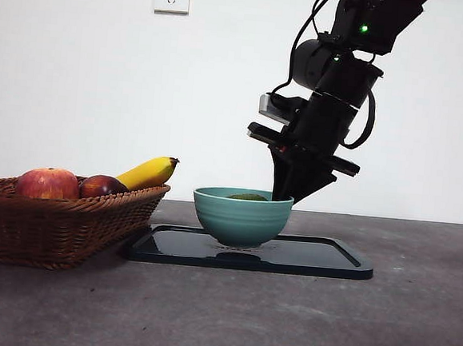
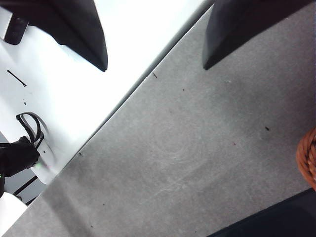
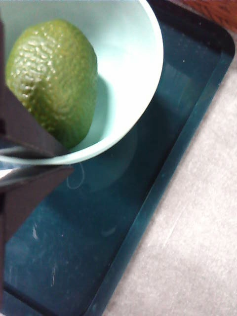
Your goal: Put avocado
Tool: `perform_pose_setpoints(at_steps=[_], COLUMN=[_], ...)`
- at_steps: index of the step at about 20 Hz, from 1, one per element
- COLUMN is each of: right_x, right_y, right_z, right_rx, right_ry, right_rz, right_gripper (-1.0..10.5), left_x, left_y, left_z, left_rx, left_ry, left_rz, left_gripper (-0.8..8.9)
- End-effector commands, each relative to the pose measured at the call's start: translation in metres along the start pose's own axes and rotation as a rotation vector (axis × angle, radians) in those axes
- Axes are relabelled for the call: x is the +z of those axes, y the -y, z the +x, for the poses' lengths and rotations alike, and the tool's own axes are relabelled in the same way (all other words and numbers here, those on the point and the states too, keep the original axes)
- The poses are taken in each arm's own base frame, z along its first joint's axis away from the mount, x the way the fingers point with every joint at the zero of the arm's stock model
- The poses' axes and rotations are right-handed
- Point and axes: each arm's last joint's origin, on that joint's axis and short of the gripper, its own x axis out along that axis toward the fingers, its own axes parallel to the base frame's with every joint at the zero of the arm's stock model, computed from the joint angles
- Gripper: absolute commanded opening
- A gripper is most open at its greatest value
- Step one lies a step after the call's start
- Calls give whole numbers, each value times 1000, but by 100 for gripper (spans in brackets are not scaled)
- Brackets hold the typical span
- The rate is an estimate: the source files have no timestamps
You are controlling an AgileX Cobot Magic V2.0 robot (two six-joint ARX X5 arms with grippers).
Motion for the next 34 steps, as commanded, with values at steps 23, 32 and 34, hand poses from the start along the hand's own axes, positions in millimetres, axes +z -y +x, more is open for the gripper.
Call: perform_pose_setpoints(at_steps=[23, 32, 34], right_x=[9, -47, -62], right_y=[-16, -75, -82], right_z=[-78, -212, -221], right_rx=[-53, 1, 10], right_ry=[140, 240, 261], right_rz=[-27, -135, -158], right_gripper=[169, 206, 206], left_x=[0, 3, 3], left_y=[1, 1, 1], left_z=[0, 0, 0], left_rx=[-5, -6, -6], left_ry=[-11, 20, 20], left_rz=[12, 29, 28], left_gripper=[310, 310, 310])
